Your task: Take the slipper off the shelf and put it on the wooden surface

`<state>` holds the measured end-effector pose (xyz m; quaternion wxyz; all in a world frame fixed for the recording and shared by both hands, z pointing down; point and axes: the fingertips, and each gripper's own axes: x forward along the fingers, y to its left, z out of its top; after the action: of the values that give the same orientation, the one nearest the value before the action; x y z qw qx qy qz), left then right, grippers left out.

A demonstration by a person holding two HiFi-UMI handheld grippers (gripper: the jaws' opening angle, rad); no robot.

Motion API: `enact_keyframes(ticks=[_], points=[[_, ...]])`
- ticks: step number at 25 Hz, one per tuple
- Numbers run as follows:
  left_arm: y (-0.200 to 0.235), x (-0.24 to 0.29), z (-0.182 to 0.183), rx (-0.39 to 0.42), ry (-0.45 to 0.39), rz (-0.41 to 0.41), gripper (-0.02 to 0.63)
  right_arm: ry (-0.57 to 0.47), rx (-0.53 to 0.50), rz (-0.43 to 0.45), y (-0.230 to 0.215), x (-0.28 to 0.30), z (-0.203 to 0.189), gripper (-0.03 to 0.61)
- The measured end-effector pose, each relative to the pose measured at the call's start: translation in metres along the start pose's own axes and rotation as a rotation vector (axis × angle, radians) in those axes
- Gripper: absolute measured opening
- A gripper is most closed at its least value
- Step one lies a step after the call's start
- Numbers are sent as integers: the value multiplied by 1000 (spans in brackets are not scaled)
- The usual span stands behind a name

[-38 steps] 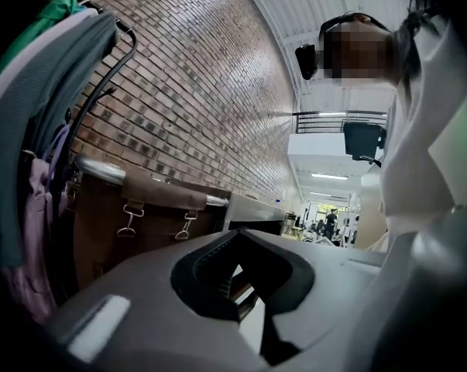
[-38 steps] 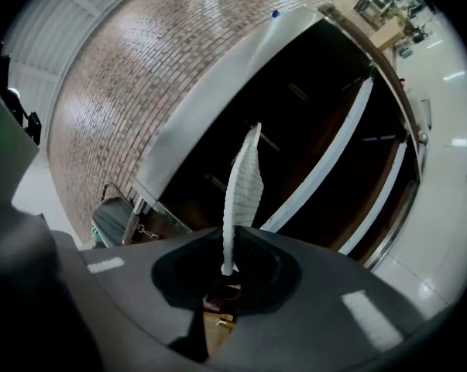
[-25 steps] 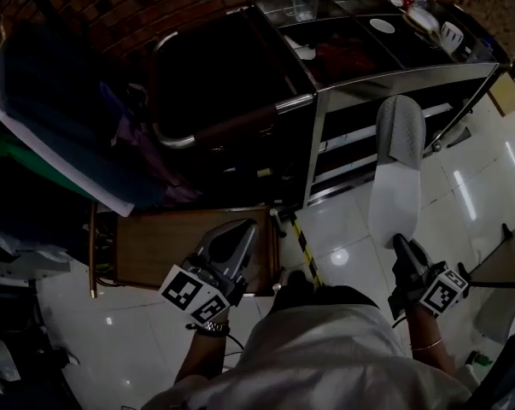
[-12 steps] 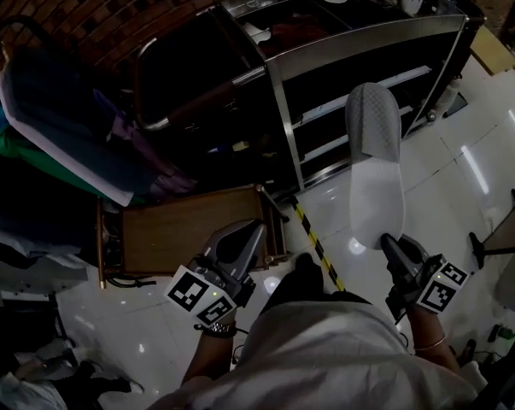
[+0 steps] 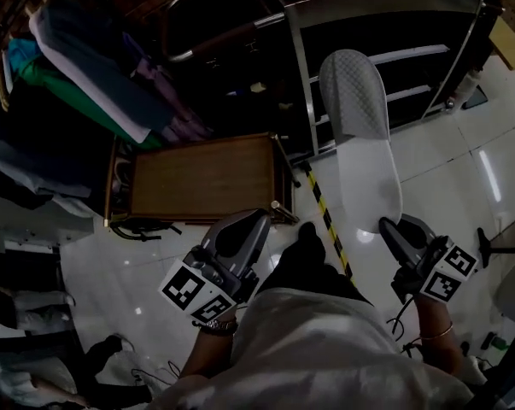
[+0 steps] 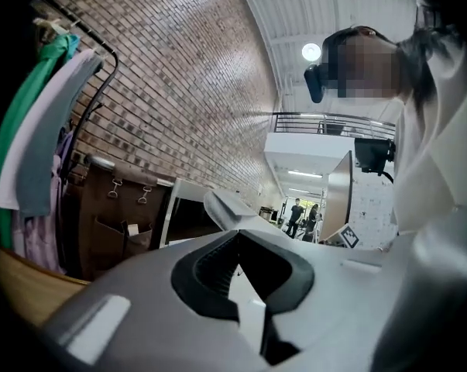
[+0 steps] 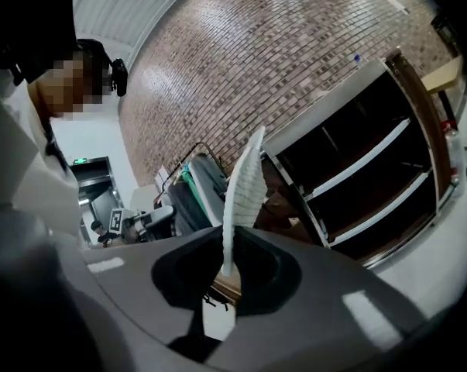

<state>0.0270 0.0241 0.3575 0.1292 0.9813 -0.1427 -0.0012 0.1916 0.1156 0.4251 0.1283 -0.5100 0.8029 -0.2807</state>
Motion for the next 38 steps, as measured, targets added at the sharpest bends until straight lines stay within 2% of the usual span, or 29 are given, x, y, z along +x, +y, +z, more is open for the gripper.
enact_keyframes(ticks=[4,9,14,18,21,25,30,34,38], points=[[8,-48,10,85,-8,88,0,22,1,29,27,6,-20,34],[55,-99,36,82,-91,173,0,82,14,71,65,38,-51,34],[92,-122,35,31,-117,126,0,113,56,53,85,87,-82,34],[127,-154,39,44,-76,66,0,112,109,9,93,141,-105,34],[168,-192,39,48,-52,65,0,126,160,-31,97,179,-134,34],[218,-237,40,9,-50,78,0,176,215,-69,92,238,-185,35],[253,-284,49,24,-4,72,0,268,262,-122,72,321,-261,35],[268,-305,44,17,10,89,0,247,416,-178,44,359,-291,37],[274,-319,41,-5,1,93,0,189,549,-279,15,369,-307,43]])
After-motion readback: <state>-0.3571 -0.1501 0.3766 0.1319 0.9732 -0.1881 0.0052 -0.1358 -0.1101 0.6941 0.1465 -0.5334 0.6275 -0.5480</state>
